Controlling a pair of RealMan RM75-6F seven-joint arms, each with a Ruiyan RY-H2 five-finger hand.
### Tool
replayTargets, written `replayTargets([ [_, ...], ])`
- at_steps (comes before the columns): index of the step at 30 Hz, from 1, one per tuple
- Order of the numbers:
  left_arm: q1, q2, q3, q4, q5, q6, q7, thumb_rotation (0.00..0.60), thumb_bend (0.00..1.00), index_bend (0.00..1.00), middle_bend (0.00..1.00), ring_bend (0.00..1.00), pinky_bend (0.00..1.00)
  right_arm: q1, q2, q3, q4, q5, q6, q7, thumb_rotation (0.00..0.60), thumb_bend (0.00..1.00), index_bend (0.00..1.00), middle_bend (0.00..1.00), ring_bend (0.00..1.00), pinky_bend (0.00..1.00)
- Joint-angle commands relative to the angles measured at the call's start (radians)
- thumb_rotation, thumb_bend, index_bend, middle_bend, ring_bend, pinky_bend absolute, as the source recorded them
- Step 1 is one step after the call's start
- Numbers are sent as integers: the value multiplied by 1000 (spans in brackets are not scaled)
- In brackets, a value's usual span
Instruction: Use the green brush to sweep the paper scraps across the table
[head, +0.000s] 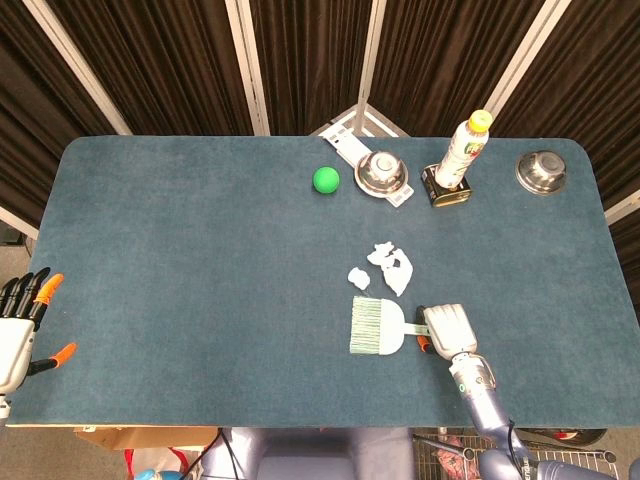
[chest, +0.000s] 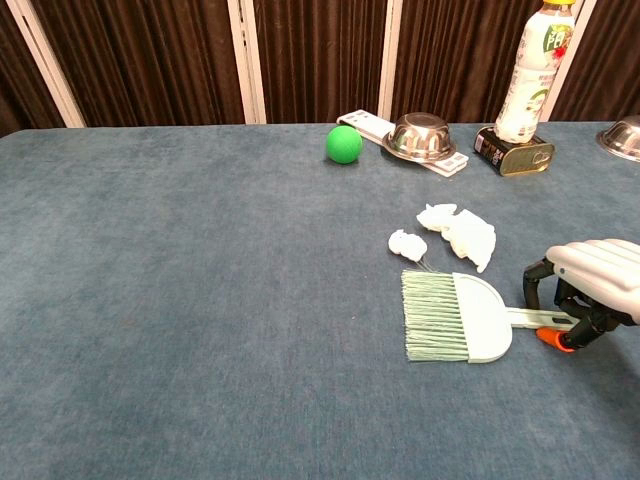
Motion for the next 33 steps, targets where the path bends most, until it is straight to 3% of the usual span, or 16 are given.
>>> replayTargets([
  [1, 0, 0, 0, 0, 0, -1, 0, 600, 0, 0, 0, 0, 0, 1, -1, -3, 3, -3, 2, 2, 600, 561, 658, 933, 953, 877],
  [8, 0, 0, -1, 0, -3, -1, -1, 600, 0, 0, 0, 0, 0, 4, 16, -1, -15, -23, 25, 6, 600, 596, 693, 933, 953, 877],
  [16, -1, 0, 0, -1, -2, -3, 0, 600, 0, 0, 0, 0, 0, 21, 103, 31, -132, -59, 80, -46, 600, 611, 722, 933, 953, 877],
  [26, -1, 2, 1, -2, -3, -5, -5, 600, 0, 0, 0, 0, 0, 56, 198, 68, -284, -28, 92, -172, 600, 617, 738, 933, 953, 877],
  [33, -3, 5, 1, -5, -1, -8, -11, 600, 0, 0, 0, 0, 0, 99, 200, 87, -330, 25, 73, -243, 600, 617, 738, 933, 953, 877],
])
